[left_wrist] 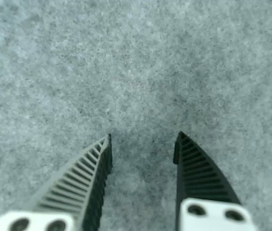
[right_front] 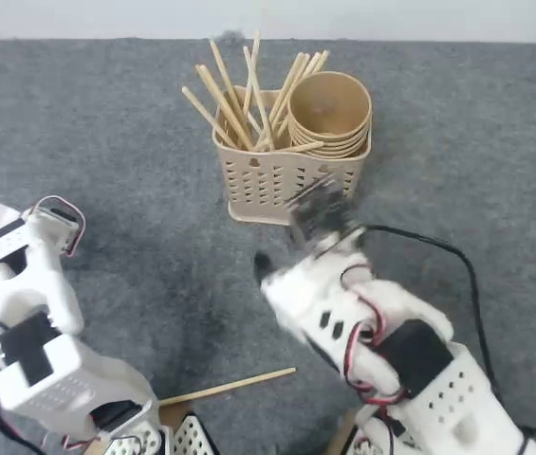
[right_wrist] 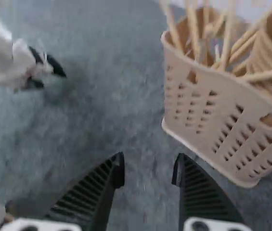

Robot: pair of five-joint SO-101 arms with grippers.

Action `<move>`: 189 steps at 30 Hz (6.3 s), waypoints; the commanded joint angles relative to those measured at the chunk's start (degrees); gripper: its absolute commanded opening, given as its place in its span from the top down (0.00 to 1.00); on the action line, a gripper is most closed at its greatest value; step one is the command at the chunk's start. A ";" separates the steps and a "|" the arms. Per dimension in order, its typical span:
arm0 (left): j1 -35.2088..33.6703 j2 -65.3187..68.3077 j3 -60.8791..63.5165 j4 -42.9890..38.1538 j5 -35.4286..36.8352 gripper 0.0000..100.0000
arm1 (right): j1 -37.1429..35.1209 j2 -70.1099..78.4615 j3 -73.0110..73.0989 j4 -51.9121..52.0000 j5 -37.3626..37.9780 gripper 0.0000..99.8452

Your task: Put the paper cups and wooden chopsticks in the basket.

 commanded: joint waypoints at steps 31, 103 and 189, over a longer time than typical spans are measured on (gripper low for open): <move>0.44 -0.53 -2.77 0.09 0.70 0.80 | -29.32 50.77 6.07 -13.32 12.22 0.82; 0.70 -0.53 -2.51 -0.97 0.70 0.80 | 13.58 40.13 6.95 -110.37 1.05 0.99; 44.04 -103.65 62.55 20.48 -43.43 0.99 | 43.56 -30.81 49.58 0.84 5.54 0.99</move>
